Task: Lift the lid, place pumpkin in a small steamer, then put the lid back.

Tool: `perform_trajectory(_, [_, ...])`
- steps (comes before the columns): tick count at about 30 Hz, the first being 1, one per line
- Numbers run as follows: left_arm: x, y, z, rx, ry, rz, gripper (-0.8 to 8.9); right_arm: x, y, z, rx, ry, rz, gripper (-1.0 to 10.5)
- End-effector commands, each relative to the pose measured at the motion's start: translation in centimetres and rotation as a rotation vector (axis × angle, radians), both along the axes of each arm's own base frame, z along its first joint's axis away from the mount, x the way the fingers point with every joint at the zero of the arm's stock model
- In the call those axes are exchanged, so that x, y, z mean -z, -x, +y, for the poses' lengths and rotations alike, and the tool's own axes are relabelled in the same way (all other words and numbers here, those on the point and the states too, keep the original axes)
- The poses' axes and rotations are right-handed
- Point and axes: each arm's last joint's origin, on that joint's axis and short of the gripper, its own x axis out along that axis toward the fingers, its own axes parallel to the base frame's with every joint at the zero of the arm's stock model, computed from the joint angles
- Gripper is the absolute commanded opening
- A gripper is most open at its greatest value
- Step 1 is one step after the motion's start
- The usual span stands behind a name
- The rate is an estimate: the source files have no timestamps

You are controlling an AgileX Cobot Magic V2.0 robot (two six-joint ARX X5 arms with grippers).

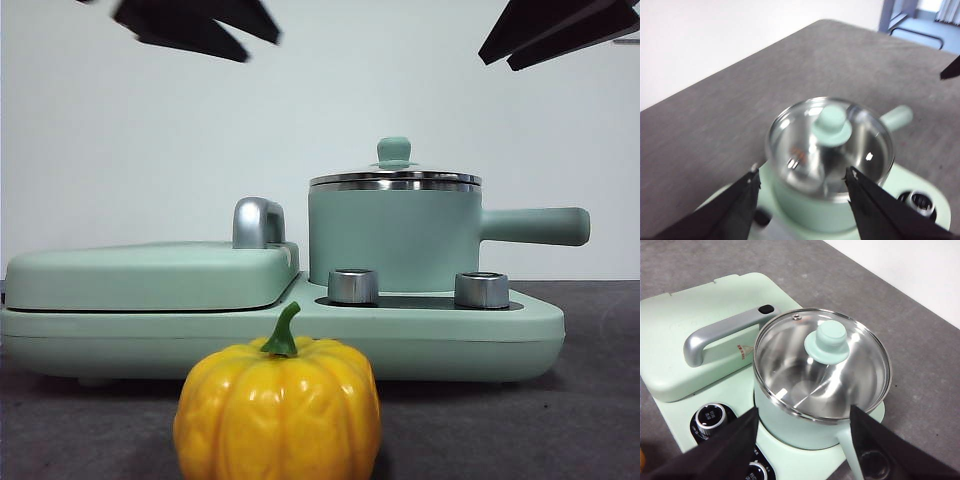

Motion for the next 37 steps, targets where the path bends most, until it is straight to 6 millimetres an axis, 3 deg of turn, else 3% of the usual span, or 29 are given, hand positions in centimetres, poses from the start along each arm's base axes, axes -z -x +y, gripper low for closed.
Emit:
perform_trajectory(1, [-0.1, -1.0, -1.6, 0.019, 0.062, -0.025, 2.82, -0.7, -0.2, 0.2, -0.001, -0.018, -0.013, 2.9])
perform_trajectory(17, [2.3, -5.6, -9.0, 0.118, 0.073, -0.018, 2.82, -0.7, -0.2, 0.2, -0.001, -0.018, -0.012, 2.9])
perform_trajectory(30, [5.8, -7.0, -11.2, 0.142, 0.033, 0.029, 2.82, -0.7, -0.2, 0.2, -0.001, -0.018, -0.012, 2.9])
perform_trajectory(37, [6.3, -7.1, -11.3, 0.142, 0.025, 0.04, 2.76, -0.6, -0.1, 0.2, 0.003, -0.024, -0.005, 2.9])
